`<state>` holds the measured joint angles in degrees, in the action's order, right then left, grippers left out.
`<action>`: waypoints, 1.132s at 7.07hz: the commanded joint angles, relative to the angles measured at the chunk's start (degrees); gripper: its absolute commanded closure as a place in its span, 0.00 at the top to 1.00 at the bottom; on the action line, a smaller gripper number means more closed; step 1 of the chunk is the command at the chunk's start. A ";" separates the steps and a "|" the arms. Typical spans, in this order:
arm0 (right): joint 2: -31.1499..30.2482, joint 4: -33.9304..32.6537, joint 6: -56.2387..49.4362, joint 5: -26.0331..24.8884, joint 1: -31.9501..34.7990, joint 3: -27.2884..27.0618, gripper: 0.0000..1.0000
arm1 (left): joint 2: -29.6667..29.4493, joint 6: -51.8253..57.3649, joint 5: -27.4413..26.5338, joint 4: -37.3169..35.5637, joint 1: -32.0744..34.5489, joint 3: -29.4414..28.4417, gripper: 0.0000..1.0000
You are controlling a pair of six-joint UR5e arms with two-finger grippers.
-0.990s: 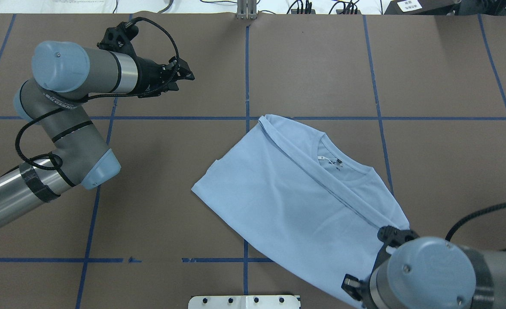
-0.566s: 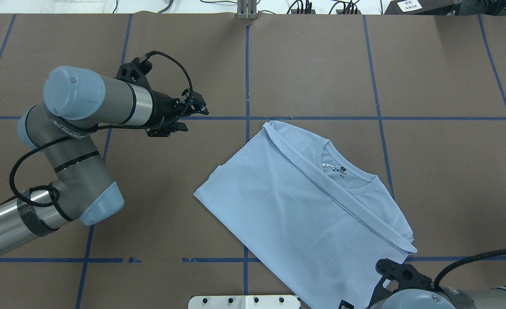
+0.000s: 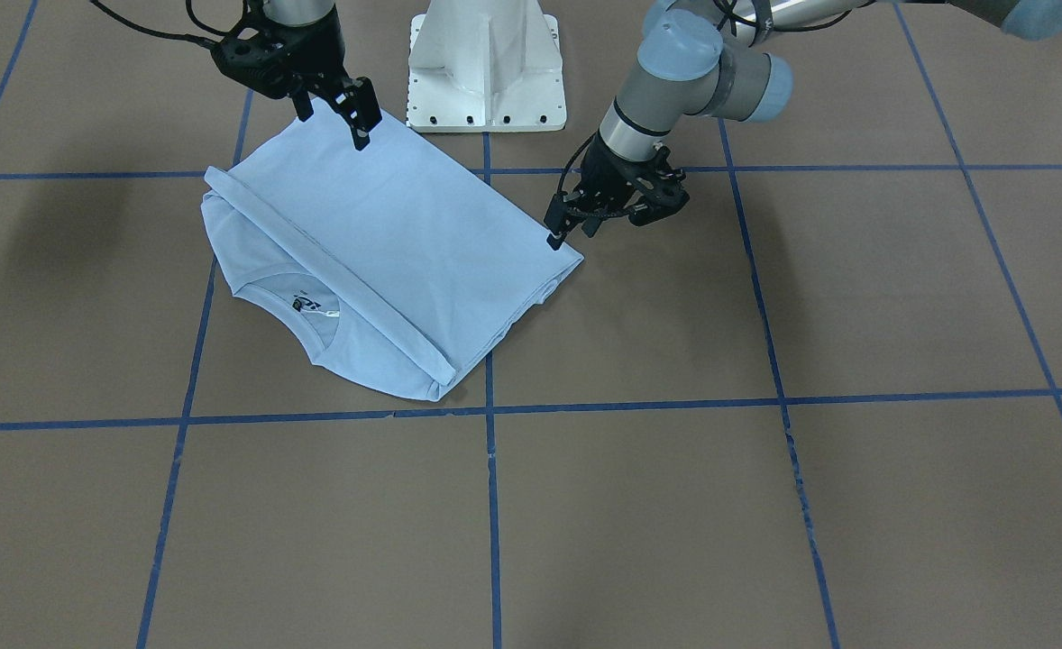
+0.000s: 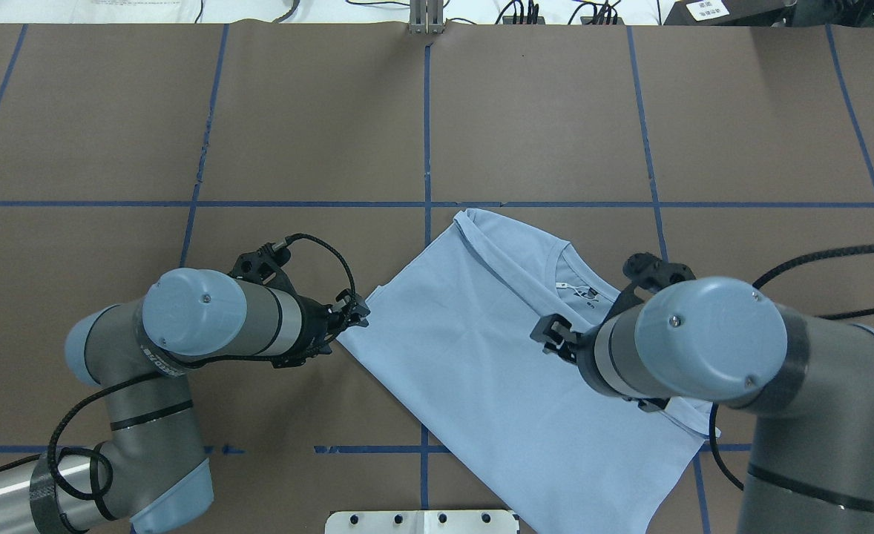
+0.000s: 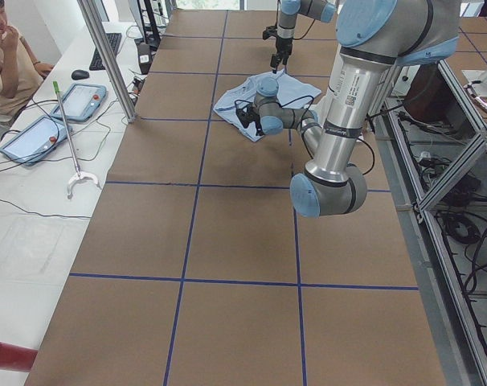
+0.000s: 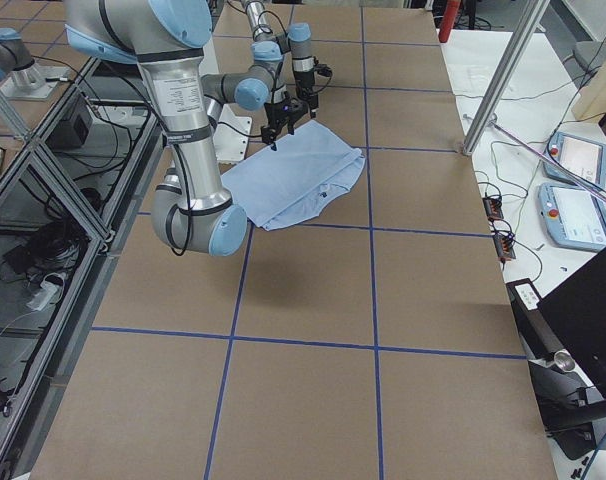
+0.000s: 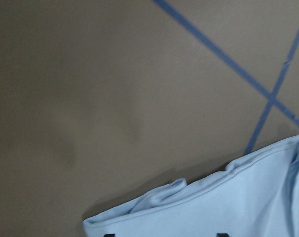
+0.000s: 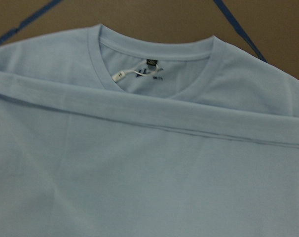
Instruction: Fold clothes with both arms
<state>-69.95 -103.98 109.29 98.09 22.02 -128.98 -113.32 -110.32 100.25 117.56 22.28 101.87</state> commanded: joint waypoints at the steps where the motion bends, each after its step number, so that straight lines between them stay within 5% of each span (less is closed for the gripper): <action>1: 0.61 5.27 -0.92 0.08 2.68 3.47 1.00 | -0.23 -0.16 -1.29 -0.23 -1.37 -1.50 0.63; 8: -0.27 5.28 -1.10 -0.27 2.86 4.09 1.00 | -1.11 0.54 -2.61 -0.23 -1.28 -2.73 0.46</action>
<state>-70.09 -98.70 108.19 97.82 24.84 -125.00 -114.36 -109.86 97.83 117.33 21.00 99.43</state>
